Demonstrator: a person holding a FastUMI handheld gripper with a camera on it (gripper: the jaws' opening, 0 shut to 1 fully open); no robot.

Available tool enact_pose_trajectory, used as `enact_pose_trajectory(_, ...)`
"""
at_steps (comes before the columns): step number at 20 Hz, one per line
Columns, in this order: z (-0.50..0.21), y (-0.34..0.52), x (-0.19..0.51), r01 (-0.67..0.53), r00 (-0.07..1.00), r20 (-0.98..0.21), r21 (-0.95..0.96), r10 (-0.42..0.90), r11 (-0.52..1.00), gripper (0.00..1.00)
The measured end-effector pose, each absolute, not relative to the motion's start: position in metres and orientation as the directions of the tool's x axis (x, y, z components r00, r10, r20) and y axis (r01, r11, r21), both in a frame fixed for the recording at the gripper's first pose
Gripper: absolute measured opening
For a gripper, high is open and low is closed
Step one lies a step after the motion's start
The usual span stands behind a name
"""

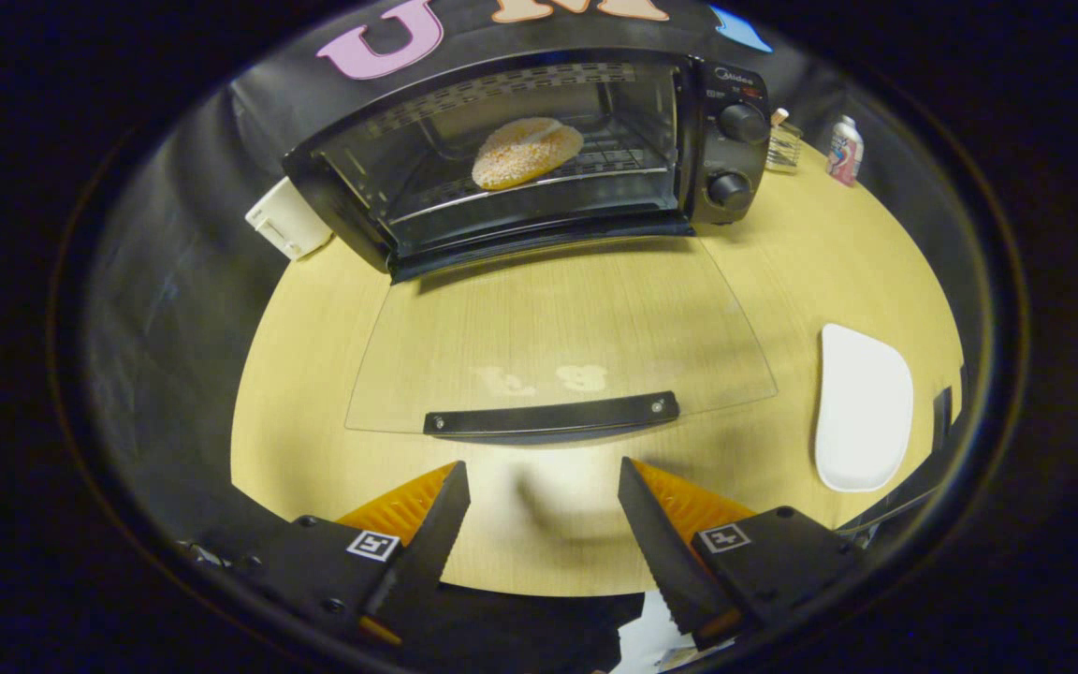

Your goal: Open the toaster oven, put the food inside, and close the toaster oven door.

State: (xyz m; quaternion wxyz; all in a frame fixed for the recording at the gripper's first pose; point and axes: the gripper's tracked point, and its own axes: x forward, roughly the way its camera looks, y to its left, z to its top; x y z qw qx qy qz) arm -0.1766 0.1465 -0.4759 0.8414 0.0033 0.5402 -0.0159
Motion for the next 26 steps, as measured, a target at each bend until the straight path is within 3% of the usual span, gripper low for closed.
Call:
enact_pose_trajectory(11, -0.495, 0.147, -0.168, 0.022, 0.365, -0.929, -0.058, -0.062, 0.998, 0.99)
enact_pose_trajectory(26, -0.444, 0.154, -0.157, -0.010, 0.392, -0.918, -0.064, -0.054, 0.998, 0.98)
